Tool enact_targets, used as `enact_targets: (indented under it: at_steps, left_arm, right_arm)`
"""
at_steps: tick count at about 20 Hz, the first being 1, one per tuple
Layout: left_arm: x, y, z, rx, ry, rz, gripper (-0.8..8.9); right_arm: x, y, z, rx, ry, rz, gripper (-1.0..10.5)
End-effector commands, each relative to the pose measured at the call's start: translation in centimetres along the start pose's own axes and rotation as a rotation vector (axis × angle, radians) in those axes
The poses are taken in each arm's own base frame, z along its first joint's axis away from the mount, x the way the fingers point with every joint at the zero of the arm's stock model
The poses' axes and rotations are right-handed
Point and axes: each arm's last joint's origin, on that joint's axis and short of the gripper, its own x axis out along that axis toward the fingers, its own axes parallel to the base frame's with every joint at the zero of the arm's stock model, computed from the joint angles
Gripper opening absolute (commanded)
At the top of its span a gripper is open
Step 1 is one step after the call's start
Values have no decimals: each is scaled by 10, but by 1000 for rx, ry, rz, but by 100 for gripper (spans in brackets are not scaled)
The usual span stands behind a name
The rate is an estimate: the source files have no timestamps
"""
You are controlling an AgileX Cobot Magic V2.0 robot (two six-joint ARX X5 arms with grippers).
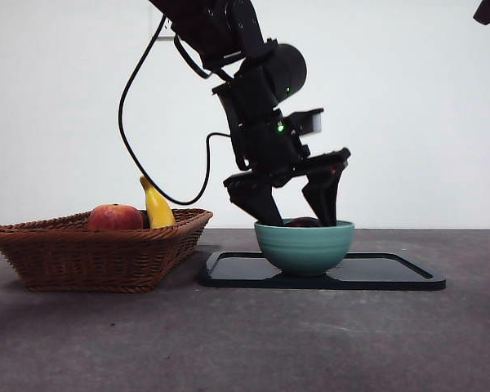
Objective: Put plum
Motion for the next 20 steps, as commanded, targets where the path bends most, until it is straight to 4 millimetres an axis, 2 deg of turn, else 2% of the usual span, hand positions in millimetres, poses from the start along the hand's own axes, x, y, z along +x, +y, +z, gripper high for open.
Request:
enact_targets:
  at_steps: [1,4,8,12,16,20]
  left_arm:
    - [15,-7,-1,37,28,-8,404]
    - [18,-11,-2,45,34,-13,398]
    - [18,-12,-2,48,33,-14,250]
    - [15,-12,0,47,30,-13,239]
    - [-10,-8,18,39,13,-7,240]
    - [-59,-6,45,33,-43,3,240]
  right_arm:
    - [0,1,3,-15,-6,6,223]
    - [0,1,3,-16,-6,6,223]
    - [0,1,3,-18,-6,6,223]
    - [0,1,3,-21,-7,-1,223]
    - [0,1,3,-21,-7,-2,223]
    - [0,1,3,-20,-7,-2,223]
